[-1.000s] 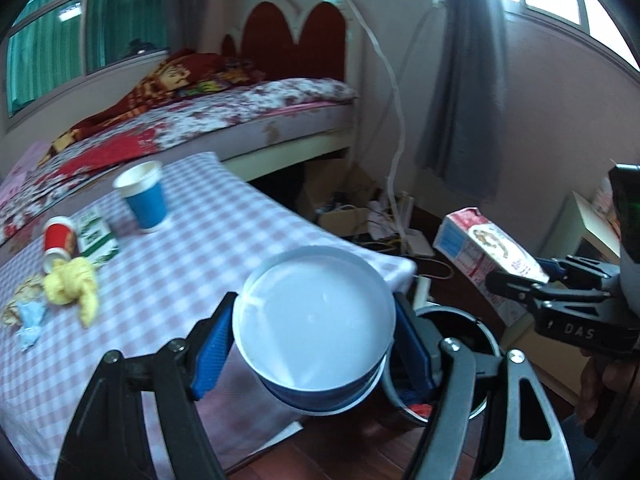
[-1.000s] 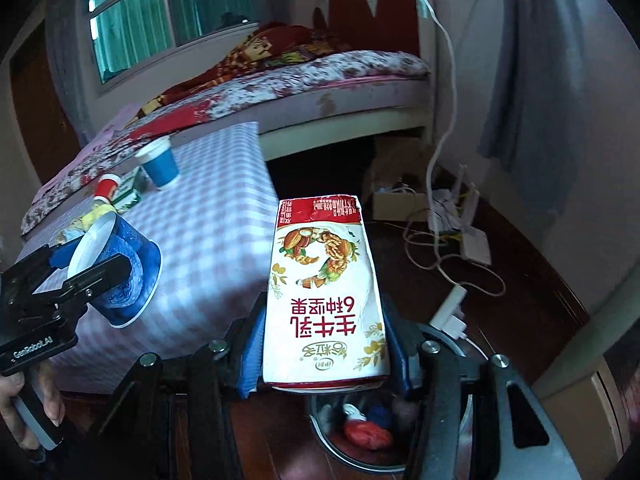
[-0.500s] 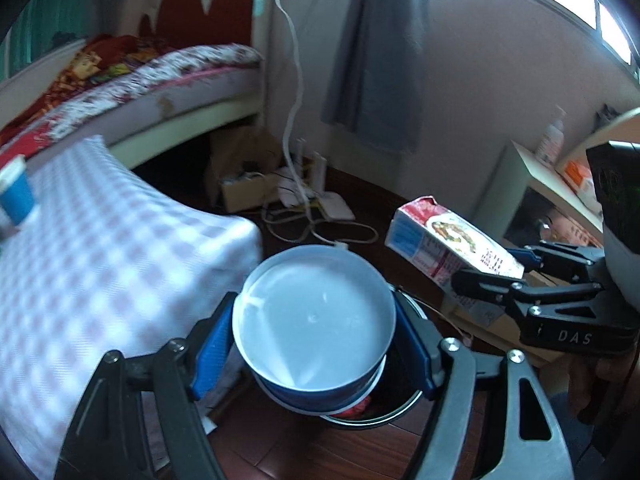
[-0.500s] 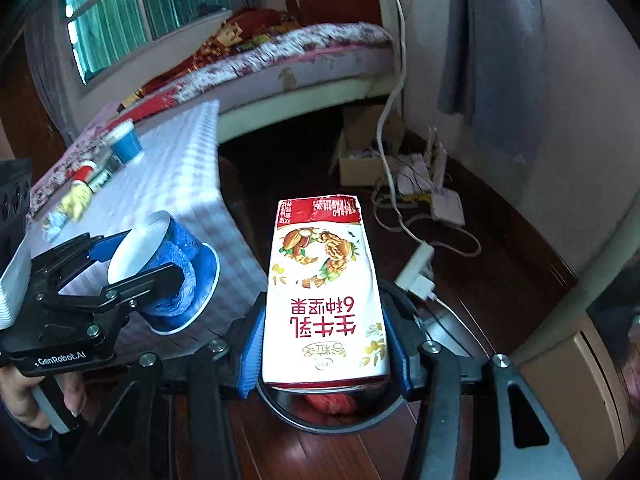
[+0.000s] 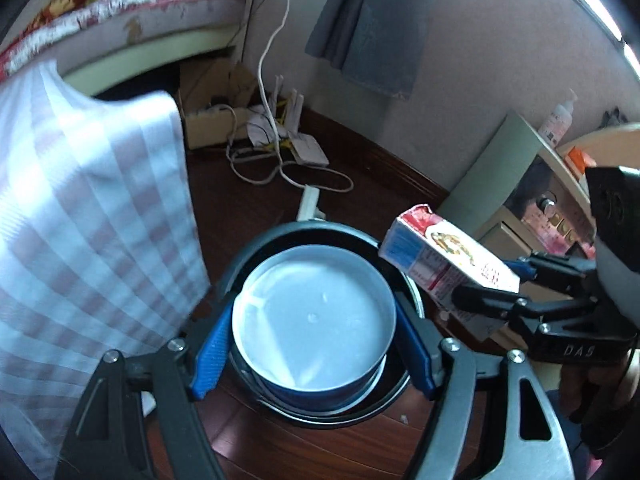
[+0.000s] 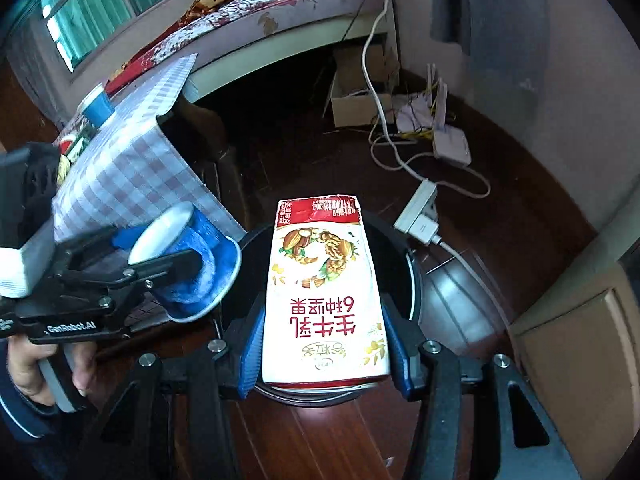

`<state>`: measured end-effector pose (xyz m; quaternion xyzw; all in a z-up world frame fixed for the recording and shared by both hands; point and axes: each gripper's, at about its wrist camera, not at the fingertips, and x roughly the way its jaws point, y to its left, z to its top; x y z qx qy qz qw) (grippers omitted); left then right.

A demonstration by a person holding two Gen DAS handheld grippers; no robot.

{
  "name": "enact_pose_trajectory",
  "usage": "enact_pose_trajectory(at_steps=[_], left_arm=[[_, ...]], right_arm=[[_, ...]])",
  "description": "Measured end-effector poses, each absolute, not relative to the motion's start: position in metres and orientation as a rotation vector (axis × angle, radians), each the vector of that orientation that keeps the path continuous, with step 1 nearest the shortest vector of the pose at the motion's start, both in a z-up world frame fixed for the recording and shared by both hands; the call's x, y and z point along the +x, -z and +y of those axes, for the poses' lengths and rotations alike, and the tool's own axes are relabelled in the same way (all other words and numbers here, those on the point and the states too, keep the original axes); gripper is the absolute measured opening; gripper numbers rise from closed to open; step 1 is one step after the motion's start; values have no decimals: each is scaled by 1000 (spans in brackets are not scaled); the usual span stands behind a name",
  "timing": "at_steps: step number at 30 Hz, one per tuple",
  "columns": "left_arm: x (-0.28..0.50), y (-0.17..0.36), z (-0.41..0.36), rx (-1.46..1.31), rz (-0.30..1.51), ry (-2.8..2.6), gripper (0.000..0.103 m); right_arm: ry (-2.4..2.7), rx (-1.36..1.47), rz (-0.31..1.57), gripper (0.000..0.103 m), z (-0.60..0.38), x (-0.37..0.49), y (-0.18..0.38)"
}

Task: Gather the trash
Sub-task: 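Carry the blue tin and milk carton to the black bin and release both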

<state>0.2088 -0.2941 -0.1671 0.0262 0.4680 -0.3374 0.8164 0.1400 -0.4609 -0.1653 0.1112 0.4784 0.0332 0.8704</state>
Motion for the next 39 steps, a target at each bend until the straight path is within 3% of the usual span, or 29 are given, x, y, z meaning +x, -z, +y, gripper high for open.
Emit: enact_pose_trajectory(at_steps=[7,8,9,10,11,12,20,39], left_arm=[[210,178,-303,76,1033,742,76],[210,180,-303,84,1035,722,81],[211,183,-304,89,1045,709,88],[211,184,-302,88,1047,690,100],[211,184,-299,91,1038,660,102],[210,184,-296,92,1033,639,102],[199,183,-275,118,1006,538,102],[168,137,-202,65,905,410,102]], right_arm=[[-112,318,1049,55,-466,155,178],[-91,319,1075,58,-468,160,184],[-58,325,1079,65,-471,161,188],[-22,340,1079,85,-476,162,191],[16,349,1077,95,-481,161,194],[49,345,1082,97,-483,160,197],[117,247,1110,102,-474,144,203],[39,123,993,102,-396,133,142]])
